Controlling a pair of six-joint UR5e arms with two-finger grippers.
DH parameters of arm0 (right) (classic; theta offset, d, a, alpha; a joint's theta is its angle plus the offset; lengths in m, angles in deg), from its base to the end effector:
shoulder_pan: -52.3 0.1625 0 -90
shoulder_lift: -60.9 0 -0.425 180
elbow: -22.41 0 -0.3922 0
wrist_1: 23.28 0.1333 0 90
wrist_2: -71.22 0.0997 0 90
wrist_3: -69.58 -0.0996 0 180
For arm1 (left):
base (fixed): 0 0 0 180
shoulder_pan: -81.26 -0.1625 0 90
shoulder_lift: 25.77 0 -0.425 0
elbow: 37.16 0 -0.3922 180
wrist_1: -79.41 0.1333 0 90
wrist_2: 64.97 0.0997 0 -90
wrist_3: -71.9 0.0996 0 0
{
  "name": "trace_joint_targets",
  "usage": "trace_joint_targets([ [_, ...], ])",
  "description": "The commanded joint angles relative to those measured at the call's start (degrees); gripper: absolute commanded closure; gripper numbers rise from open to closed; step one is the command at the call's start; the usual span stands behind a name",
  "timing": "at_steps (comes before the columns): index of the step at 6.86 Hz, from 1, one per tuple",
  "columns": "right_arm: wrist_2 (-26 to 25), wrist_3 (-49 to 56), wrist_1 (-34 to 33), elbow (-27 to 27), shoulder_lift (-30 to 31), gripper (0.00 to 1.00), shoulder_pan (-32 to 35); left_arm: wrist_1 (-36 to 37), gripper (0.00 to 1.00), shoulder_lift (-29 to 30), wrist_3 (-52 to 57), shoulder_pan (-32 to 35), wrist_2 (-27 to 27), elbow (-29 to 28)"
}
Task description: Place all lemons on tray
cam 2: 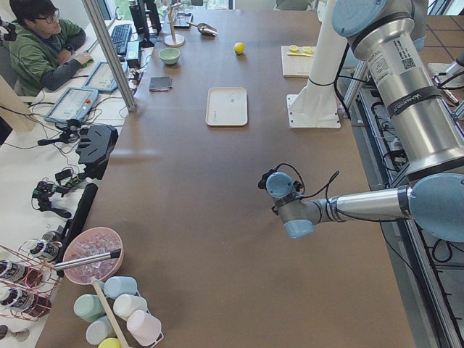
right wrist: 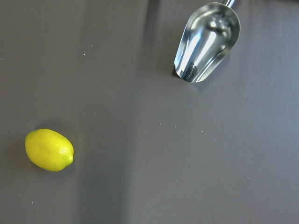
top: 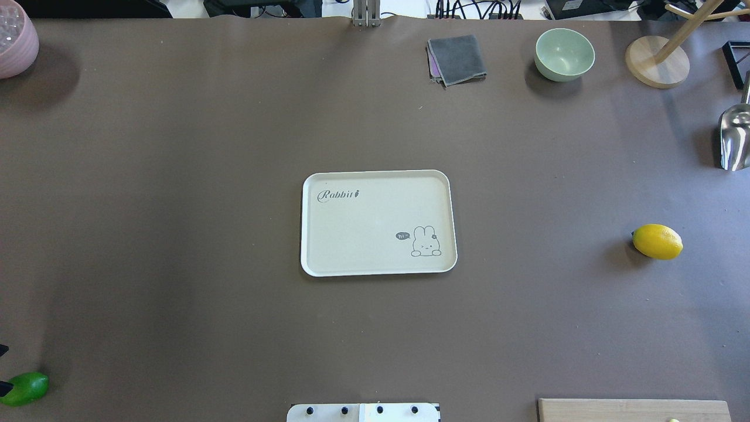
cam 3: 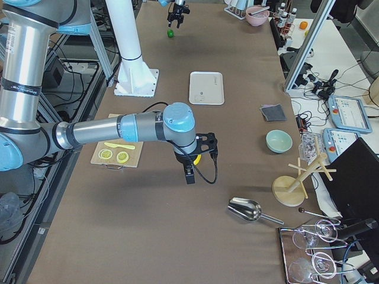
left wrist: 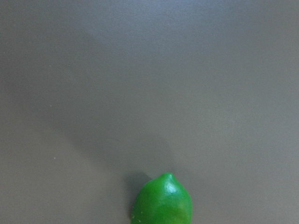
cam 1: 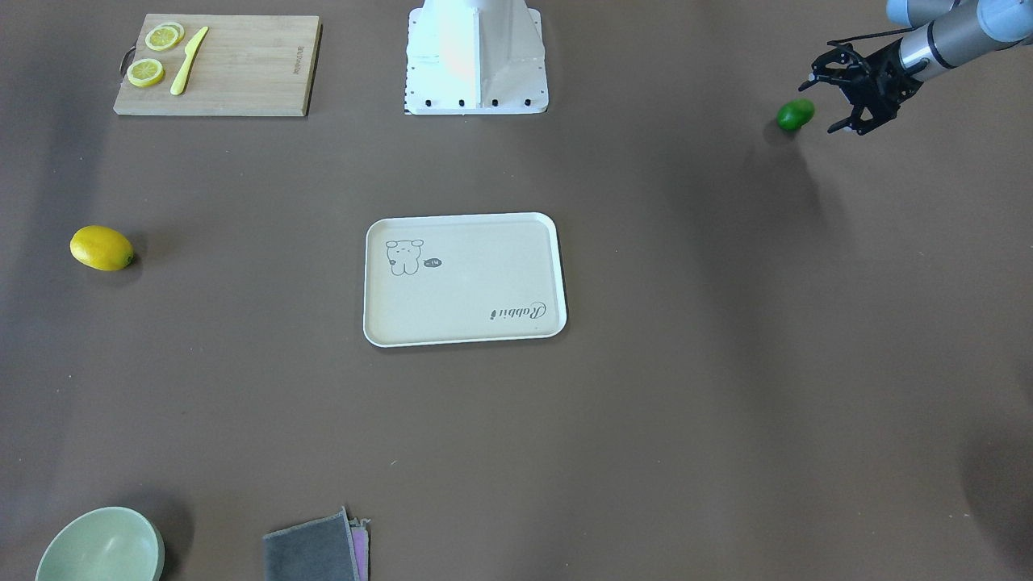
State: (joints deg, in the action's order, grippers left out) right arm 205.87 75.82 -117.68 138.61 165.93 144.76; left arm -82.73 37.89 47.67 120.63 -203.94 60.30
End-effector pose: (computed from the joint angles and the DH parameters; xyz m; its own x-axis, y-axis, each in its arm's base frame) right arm 0.0796 -0.3788 0.5556 0.7147 -0.1598 0.6809 0.0353 0.9806 0.1930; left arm 0.1908 -0.2318 0.6295 0.1433 0.6567 -0.7404 -0.4426 0.7117 0.5456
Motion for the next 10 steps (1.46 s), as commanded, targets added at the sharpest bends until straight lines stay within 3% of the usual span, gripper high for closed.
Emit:
trace_joint_targets([
  [1, 0.0, 0.0, 0.0, 0.0, 0.0, 0.0, 0.0, -0.01, 0.02, 0.86, -0.11, -1.66, 1.15, -0.78],
  [5, 0.0, 0.0, 0.0, -0.18, 0.09, 0.0, 0.0, -0.98, 0.03, 0.86, -0.11, -5.26, 2.38, -1.39],
  [6, 0.0, 0.09, 0.0, -0.18, 0.09, 0.0, 0.0, -2.2, 0.08, 0.86, -0.11, -6.05, 3.17, -2.09],
  [7, 0.0, 0.09, 0.0, -0.18, 0.09, 0.0, 0.0, -3.17, 0.26, 0.86, -0.19, -6.15, 3.18, -2.36],
  [8, 0.0, 0.09, 0.0, -0.18, 0.09, 0.0, 0.0, -4.22, 0.55, 0.69, -0.2, -6.24, 3.18, -2.45],
  [9, 0.0, 0.09, 0.0, -0.18, 0.09, 0.0, 0.0, -4.67, 0.74, 0.68, -0.2, -6.24, 3.35, -2.53],
  [10, 0.0, 0.09, 0.0, -0.18, 0.09, 0.0, 0.0, -5.11, 0.76, 0.68, -0.2, -6.24, 3.35, -2.62],
])
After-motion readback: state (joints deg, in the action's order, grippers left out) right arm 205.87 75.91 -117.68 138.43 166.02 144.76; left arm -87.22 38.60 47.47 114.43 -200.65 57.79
